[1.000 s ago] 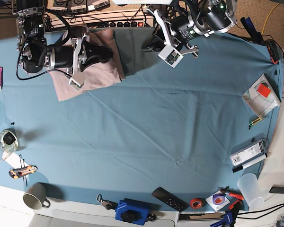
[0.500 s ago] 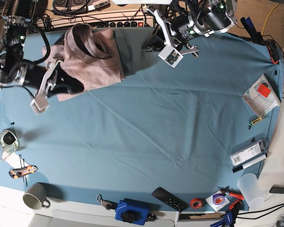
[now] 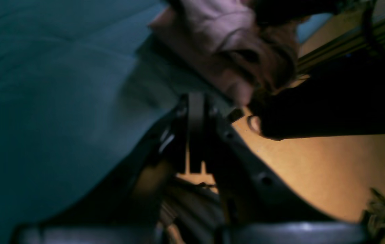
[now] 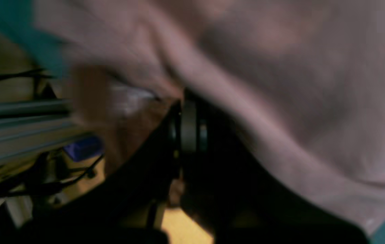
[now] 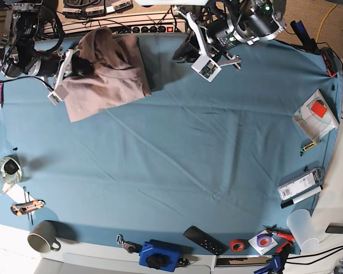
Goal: Fold the T-shirt properly
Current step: 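Press and tuck the folded bundle with the right gripper, then open the right gripper and raise it off the folded shirt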
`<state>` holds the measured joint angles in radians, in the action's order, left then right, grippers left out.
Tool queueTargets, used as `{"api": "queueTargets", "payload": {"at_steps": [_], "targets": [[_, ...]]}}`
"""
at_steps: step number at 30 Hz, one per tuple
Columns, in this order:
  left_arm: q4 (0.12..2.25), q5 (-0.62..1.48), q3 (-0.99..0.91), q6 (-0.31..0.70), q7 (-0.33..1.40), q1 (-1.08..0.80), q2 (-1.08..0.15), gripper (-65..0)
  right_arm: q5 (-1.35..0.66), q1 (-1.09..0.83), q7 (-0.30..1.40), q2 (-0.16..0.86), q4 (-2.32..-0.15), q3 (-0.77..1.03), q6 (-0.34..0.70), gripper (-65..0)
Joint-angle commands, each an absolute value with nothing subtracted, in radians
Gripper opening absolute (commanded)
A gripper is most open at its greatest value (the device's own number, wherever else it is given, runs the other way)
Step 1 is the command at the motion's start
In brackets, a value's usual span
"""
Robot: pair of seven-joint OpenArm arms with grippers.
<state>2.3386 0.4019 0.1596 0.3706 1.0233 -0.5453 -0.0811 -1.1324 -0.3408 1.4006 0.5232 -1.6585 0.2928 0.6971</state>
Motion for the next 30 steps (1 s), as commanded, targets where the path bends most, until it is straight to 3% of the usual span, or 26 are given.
{"api": "queueTargets", "payload": {"at_steps": [1,9,19,24,30], "targets": [[2.356,0.396,0.16,0.372,1.0,-0.548,-0.078,-65.0,-1.126,-0.327,1.396,0.54,-1.634,0.3,0.698,-65.0],[2.356,0.208,0.16,0.352,0.951,-0.548,-0.081,-65.0,-1.143,-0.291,1.396,0.54,-1.453,0.3,0.698,-65.0],[2.356,0.003,0.159,0.311,0.935,-0.548,-0.081,-65.0,-1.467,-0.201,1.396,0.54,-1.453,0.3,0.698,-65.0],[2.356,-0.008,0.159,0.253,0.934,-0.548,-0.081,-65.0,-1.484,-0.134,1.396,0.54,-1.453,0.3,0.698,-65.0],[2.356,-0.007,0.159,0.252,0.933,-0.548,-0.081,-65.0,-1.484,-0.092,1.396,0.49,-1.452,0.3,0.698,-65.0]]}}
